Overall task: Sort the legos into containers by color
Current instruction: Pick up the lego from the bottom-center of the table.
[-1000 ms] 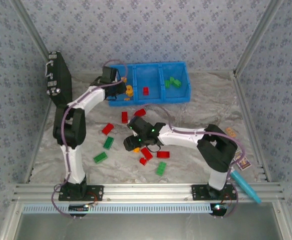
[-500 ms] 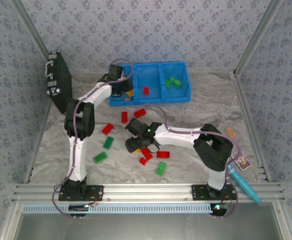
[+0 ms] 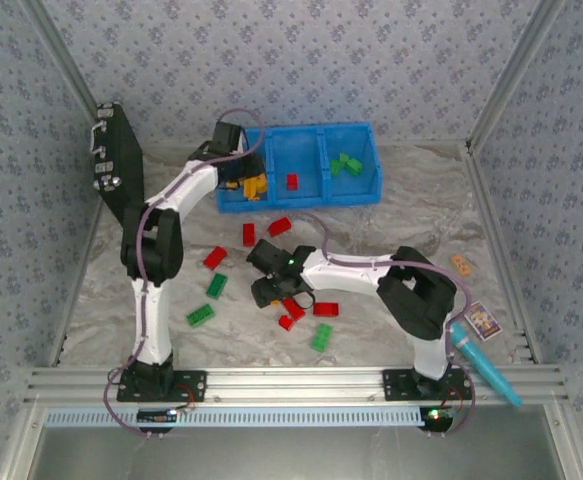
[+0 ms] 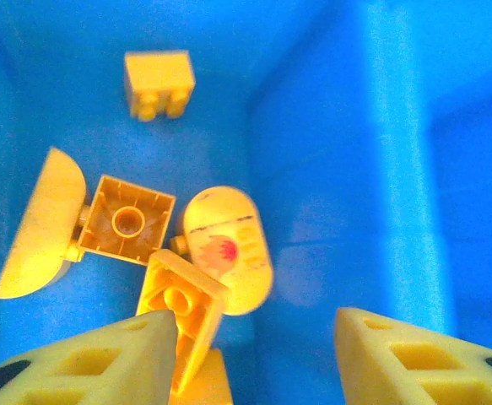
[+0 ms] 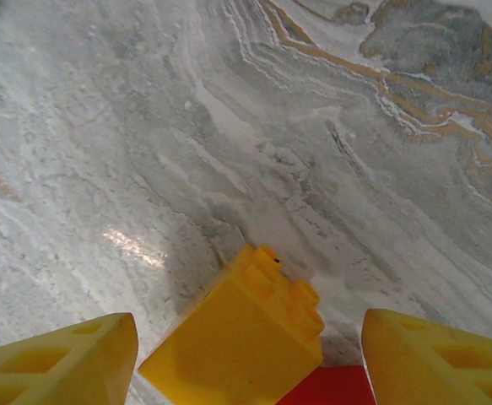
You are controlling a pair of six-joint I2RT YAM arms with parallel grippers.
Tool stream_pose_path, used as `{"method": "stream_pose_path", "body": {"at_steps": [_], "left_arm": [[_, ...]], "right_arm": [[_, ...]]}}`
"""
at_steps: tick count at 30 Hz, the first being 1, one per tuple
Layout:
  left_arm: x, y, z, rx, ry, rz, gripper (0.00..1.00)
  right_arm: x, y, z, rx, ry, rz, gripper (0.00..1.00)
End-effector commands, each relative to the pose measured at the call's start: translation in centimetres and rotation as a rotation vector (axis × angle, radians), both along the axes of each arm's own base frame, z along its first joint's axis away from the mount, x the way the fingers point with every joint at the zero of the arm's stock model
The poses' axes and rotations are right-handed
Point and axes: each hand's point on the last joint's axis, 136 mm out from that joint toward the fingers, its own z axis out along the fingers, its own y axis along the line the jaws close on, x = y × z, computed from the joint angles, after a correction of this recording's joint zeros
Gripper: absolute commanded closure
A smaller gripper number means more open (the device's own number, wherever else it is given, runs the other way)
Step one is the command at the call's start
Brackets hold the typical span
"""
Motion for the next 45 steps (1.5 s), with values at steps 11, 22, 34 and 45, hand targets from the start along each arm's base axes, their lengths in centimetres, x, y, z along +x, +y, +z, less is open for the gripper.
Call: {"method": "stream_pose_path", "body": {"at_steps": [11,22,34,45], "left_arm": [[-12.6,5.7,20.7,0.096,-0.377,-0.045,0.44],[-26.0,13.0,21.3,0.276,-0.404,-0.009,0.40],[-32.9,16.7,12.9,0.299,-0.237,0.052,0.35],[-34.1,15.1,8.7,0.173,-0.151,0.019,0.34]], "right_arm": [[-0.1,-0.3,-0.7,-0.062,0.022,-0.060,0.40],[0.1,-0.2,-0.8,-0.104,0.042,-0.041,0.61],[5.9,1.0,7.5,-0.047,-0.067,-0.032,0.64],[17.6,3.3,14.9,0.078,-0.326,-0.047,0.64]]}}
